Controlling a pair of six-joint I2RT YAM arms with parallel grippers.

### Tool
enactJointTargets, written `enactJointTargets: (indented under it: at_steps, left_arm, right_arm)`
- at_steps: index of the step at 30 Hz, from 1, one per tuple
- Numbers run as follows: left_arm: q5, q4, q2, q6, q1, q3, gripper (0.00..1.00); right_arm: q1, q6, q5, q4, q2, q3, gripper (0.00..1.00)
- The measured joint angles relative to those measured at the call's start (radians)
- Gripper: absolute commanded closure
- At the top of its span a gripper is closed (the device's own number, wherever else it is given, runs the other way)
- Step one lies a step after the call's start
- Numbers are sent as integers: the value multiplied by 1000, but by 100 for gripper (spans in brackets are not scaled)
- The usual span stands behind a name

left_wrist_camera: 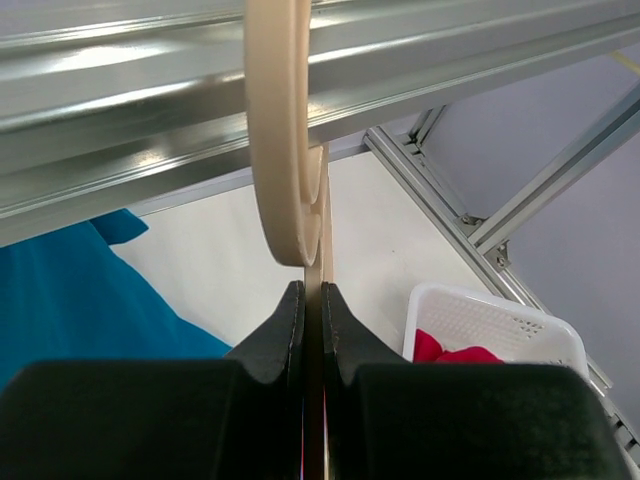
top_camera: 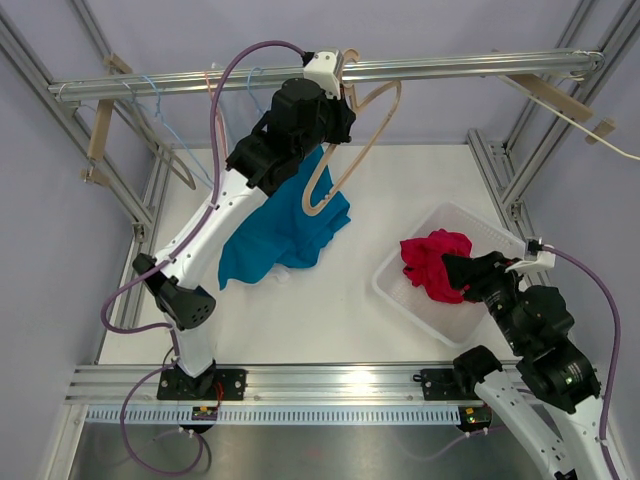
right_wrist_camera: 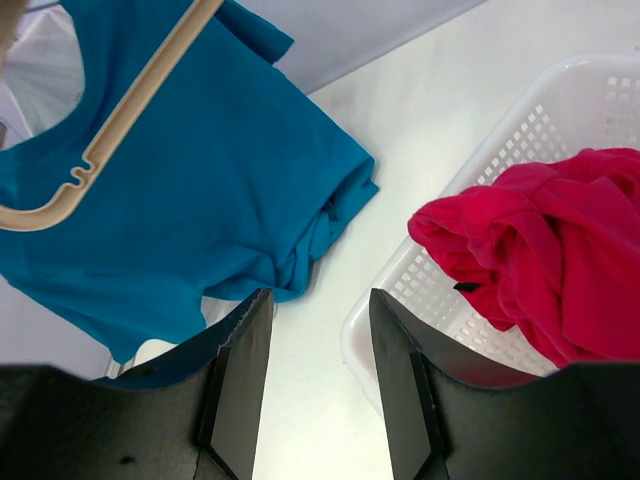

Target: Remove the t-shirt from the hanger

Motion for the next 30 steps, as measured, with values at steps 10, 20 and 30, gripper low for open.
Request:
enactJointTargets:
  at_steps: [10, 20, 30]
  left_arm:
    - [-34, 24, 32, 26, 2, 15, 100]
    - [-48, 24, 60, 32, 4, 27, 100]
    - [-34, 43, 1, 29, 5, -114, 26]
  right_arm:
    - [0, -11, -12, -2, -13, 20, 48]
    - [0, -10, -33, -2, -13, 19, 48]
    - [0, -10, -50, 0, -3, 6, 48]
